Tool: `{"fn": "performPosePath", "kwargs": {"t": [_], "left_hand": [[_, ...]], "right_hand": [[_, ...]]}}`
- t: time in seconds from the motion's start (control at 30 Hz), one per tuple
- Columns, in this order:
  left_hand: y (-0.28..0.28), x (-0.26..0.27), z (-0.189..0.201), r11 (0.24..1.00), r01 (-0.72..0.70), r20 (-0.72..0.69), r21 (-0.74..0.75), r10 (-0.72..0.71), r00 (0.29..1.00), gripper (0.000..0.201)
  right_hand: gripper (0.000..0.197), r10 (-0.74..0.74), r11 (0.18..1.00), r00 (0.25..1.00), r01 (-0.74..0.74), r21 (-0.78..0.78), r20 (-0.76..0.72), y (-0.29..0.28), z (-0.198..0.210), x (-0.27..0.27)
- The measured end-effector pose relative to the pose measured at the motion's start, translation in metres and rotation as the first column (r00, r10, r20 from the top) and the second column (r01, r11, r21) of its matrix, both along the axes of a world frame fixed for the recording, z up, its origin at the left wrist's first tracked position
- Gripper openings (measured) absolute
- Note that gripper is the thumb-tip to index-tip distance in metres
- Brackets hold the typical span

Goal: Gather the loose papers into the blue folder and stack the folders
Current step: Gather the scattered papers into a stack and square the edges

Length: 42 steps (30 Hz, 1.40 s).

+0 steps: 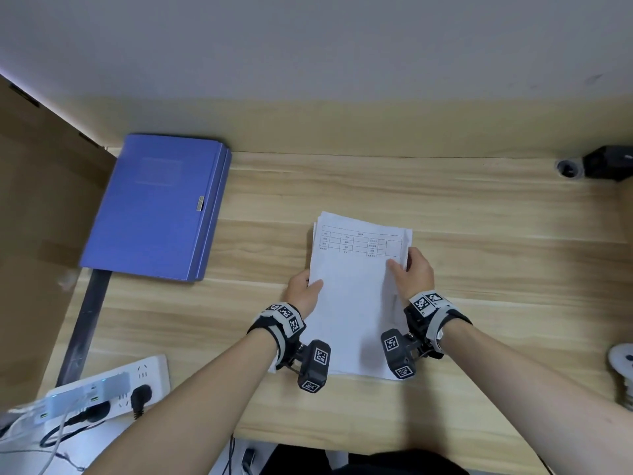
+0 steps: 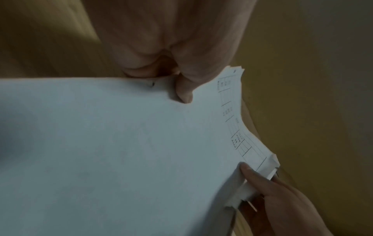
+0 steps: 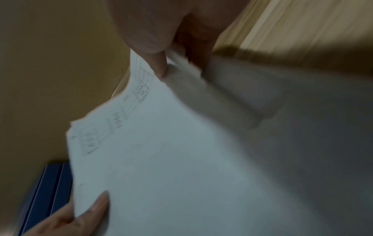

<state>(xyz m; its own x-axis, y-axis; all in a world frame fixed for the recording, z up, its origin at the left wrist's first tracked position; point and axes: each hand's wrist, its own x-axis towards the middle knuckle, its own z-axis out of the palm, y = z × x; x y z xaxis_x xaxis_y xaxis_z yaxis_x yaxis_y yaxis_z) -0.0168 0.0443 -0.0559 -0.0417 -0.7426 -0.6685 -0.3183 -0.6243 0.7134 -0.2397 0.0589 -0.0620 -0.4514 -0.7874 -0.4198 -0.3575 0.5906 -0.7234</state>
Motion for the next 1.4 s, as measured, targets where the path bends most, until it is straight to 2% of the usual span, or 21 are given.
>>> {"fn": "performPosePath", "kwargs": {"t": [0.03,0.1,0.13,0.17,0.2,0.27,0.33,0.4,0.47,0.57,0.6,0.67,0.73,0.87,1.03,1.2,1.4], "left_hand": [[-0.003,0.001,0.006,1.0,-0.008,-0.005,-0.029,0.008,1.0,0.026],[-0.01,0.005,0.019,0.997,-0.024,-0.026,-0.069,0.022,0.999,0.027],[-0.015,0.008,0.026,0.996,-0.029,-0.041,-0.088,0.025,0.999,0.027],[-0.021,0.01,0.035,0.994,-0.024,-0.063,-0.109,0.017,0.998,0.027],[-0.028,0.01,0.045,0.991,-0.019,-0.088,-0.135,0.007,0.996,0.026],[-0.043,0.008,0.068,0.981,-0.009,-0.131,-0.194,-0.017,0.991,0.022],[-0.061,0.001,0.094,0.964,-0.018,-0.175,-0.266,-0.03,0.984,0.018],[-0.078,-0.006,0.117,0.951,-0.035,-0.214,-0.308,-0.034,0.976,0.018],[-0.092,-0.01,0.136,0.948,-0.063,-0.289,-0.311,-0.031,0.957,0.019],[-0.098,-0.009,0.157,0.959,-0.095,-0.413,-0.268,-0.025,0.91,0.033],[-0.094,-0.007,0.16,0.957,-0.073,-0.398,-0.279,-0.047,0.916,0.036],[-0.084,-0.005,0.156,0.95,0.034,-0.275,-0.312,-0.124,0.953,0.035],[-0.073,-0.006,0.15,0.943,0.111,-0.199,-0.315,-0.18,0.963,0.035],[-0.058,-0.016,0.15,0.92,0.068,-0.243,-0.385,-0.173,0.955,0.034],[-0.051,-0.016,0.152,0.928,-0.03,-0.316,-0.37,-0.095,0.944,0.03],[-0.041,-0.011,0.132,0.939,0.036,-0.248,-0.343,-0.128,0.96,0.047],[-0.05,-0.014,0.115,0.969,0.021,-0.194,-0.247,-0.07,0.978,0.037]], "right_hand": [[0.021,-0.034,0.999,0.999,0.034,-0.029,0.006,0.002,0.003,-0.003],[0.061,-0.103,0.99,0.993,0.108,-0.092,0.059,0.004,0.008,-0.01],[0.078,-0.108,0.989,0.985,0.12,-0.085,0.136,0.003,0.015,-0.014],[0.086,-0.086,0.993,0.967,0.101,-0.054,0.238,0.002,0.025,-0.016],[0.082,-0.038,0.998,0.942,0.05,-0.027,0.333,-0.001,0.034,-0.019],[0.052,0.061,0.998,0.894,-0.048,-0.041,0.444,-0.009,0.057,-0.024],[0.031,0.074,0.991,0.894,-0.015,-0.135,0.442,-0.022,0.081,-0.028],[0.023,0.021,0.973,0.898,0.082,-0.215,0.439,-0.036,0.104,-0.032],[0.022,0.006,0.947,0.88,0.148,-0.285,0.476,-0.047,0.127,-0.037],[0.029,0.05,0.928,0.855,0.151,-0.341,0.516,-0.046,0.148,-0.041],[0.032,0.064,0.929,0.851,0.14,-0.344,0.521,-0.041,0.15,-0.041],[0.039,0.081,0.941,0.849,0.108,-0.322,0.522,-0.027,0.151,-0.037],[0.035,0.069,0.947,0.865,0.1,-0.306,0.497,-0.013,0.149,-0.03],[0.028,0.046,0.933,0.858,0.145,-0.329,0.511,-0.003,0.156,-0.016],[0.025,0.064,0.898,0.863,0.168,-0.406,0.501,-0.004,0.165,-0.011],[0.033,0.045,0.943,0.889,0.113,-0.313,0.455,0.003,0.139,-0.01],[0.029,-0.055,0.961,0.882,0.174,-0.215,0.468,-0.005,0.123,-0.017]]}}
